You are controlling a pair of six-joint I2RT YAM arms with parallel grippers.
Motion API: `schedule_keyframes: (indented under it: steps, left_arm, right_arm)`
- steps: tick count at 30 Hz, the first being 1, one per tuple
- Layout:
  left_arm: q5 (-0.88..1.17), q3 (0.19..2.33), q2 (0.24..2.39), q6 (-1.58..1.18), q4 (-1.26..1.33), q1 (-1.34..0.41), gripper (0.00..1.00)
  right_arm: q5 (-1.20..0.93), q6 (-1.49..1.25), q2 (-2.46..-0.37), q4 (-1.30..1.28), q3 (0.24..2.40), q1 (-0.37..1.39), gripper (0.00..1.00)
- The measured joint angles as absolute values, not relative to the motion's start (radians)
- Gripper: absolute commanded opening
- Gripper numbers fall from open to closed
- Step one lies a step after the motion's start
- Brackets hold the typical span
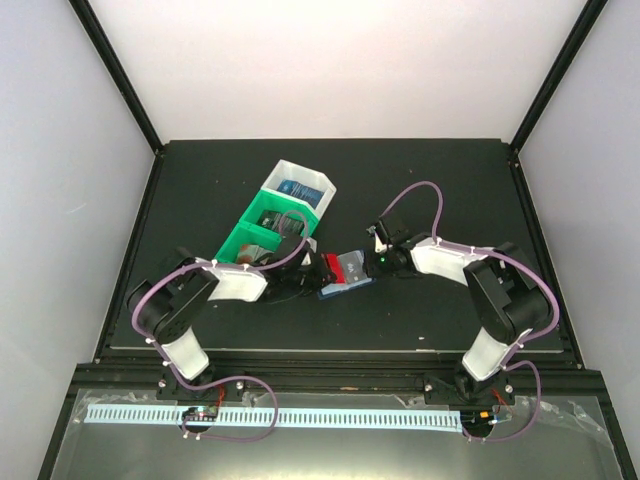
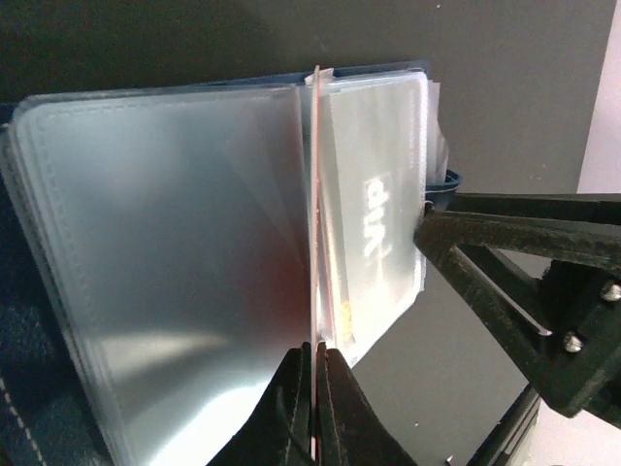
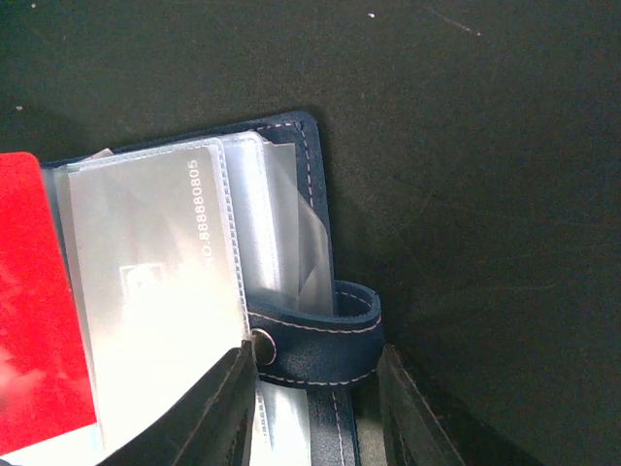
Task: Put the credit cards into the card holder
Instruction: Insert the credit card into the card holder.
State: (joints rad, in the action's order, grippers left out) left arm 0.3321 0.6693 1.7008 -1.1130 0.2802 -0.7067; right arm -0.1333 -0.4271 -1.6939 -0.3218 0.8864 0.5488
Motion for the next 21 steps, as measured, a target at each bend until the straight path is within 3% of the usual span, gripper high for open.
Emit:
schedule_keyframes:
  steps: [21]
  left_arm:
    - [0.325, 0.525, 1.650, -1.216, 0.482, -0.710, 0.02]
  right_arm:
    - [-0.137, -0.503, -1.689, -0.289, 0.865, 0.550, 0.30]
